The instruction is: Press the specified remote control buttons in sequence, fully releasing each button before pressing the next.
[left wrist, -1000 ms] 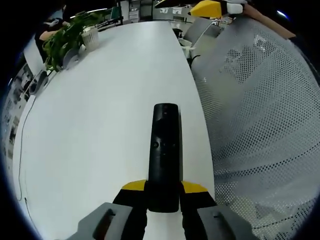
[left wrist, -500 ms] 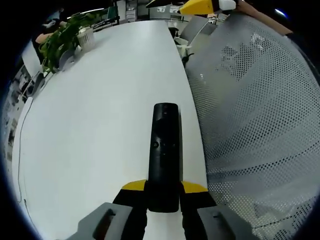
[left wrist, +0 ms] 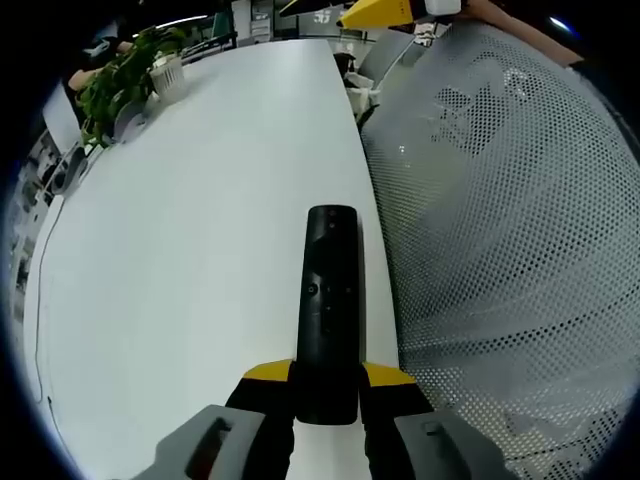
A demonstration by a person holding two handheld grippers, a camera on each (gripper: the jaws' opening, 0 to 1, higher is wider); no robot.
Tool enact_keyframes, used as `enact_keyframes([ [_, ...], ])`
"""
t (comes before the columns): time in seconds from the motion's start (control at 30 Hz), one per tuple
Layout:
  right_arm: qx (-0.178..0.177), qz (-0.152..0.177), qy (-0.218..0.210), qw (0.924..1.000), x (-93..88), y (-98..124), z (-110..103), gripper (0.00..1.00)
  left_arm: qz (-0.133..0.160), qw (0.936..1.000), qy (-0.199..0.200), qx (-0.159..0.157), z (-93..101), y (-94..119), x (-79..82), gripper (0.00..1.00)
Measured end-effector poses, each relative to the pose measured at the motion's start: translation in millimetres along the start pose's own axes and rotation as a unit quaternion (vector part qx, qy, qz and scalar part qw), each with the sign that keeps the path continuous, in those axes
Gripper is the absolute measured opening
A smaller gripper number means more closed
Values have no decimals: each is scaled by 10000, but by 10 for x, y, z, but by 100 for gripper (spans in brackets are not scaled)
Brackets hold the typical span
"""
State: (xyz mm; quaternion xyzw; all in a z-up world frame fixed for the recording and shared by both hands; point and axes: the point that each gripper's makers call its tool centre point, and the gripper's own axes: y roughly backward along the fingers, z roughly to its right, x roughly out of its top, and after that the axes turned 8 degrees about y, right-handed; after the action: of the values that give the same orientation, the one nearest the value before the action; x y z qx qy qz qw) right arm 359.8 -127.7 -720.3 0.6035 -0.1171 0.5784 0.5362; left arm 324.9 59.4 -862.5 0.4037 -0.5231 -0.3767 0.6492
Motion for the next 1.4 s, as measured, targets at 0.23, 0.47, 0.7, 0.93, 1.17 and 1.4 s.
enact_keyframes([
  [0.23, 14, -26, 44, 10000, -4, 0, -9, 61, -154, 9998, -50, 80, 4, -14, 5, 25],
  [0.47, 11, -76, 57, 10000, -23, -4, -7, 60, -376, 9983, -313, 332, 4, -25, -8, 25],
  [0.7, 168, -238, 157, 9995, -72, -34, -78, 58, -237, 9988, -281, 322, 1, -22, -12, 25],
  [0.93, 357, -416, 153, 9984, -126, -58, -144, 56, -162, 9990, -204, 353, -3, -19, -11, 25],
  [1.17, 820, -544, 208, 9949, -113, -79, -320, 51, -48, 9992, -108, 382, -4, -14, -13, 25],
  [1.4, 1271, -992, 624, 9849, -189, -108, -501, 32, 238, 9990, 68, 381, -5, -1, -21, 25],
])
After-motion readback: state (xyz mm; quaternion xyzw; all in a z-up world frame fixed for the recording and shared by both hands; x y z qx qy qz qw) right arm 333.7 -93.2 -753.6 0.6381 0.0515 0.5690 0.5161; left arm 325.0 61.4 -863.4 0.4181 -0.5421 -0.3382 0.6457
